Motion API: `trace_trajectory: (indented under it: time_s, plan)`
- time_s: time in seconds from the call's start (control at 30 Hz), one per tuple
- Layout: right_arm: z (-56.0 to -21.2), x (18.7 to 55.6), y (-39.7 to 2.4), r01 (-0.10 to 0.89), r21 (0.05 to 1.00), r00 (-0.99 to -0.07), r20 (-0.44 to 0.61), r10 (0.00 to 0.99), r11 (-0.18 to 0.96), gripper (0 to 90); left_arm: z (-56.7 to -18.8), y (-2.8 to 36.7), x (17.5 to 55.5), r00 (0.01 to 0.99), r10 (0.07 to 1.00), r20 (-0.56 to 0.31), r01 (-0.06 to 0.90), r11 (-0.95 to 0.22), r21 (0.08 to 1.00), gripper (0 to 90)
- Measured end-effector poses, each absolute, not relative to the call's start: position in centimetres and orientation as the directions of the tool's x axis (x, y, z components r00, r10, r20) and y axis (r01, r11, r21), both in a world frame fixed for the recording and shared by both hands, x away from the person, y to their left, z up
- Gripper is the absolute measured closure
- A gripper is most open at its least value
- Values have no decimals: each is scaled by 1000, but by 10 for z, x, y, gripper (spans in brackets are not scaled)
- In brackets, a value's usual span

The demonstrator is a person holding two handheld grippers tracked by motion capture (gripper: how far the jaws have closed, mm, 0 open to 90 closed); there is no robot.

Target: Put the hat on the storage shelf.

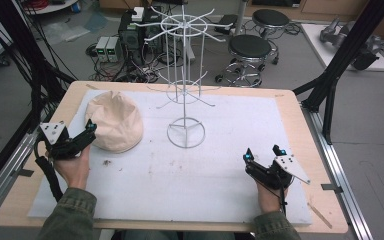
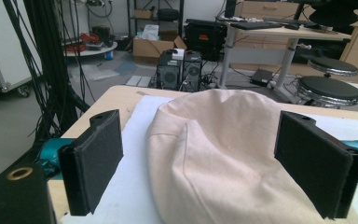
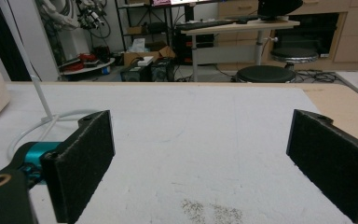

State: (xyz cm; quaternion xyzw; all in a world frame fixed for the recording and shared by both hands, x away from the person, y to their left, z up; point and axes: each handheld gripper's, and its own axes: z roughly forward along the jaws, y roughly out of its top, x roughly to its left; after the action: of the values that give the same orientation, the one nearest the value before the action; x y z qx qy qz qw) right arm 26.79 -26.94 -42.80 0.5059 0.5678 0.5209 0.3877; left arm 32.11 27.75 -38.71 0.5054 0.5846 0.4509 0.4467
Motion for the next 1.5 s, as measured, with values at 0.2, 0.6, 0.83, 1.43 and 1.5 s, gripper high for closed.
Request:
trace_trajectory:
  time_s: [0.2,0.6,0.83,1.43,1.5]
  plan:
    - [-428,268,-269,162,986,-193,77,978,-46,66,-383,275,332,-115,990,-85,226,110,968,147]
    - [-428,267,-267,162,986,-195,72,978,-41,66,-387,274,357,-201,972,-118,319,179,931,135]
    - [-428,267,-266,159,987,-203,60,977,-27,66,-401,273,373,-256,958,-130,406,229,885,136]
    - [-428,266,-265,167,986,-227,58,972,-20,66,-425,269,392,-306,945,-116,568,279,774,130]
    - [-428,266,-264,172,985,-229,64,971,-25,66,-428,268,395,-305,946,-114,588,281,758,130]
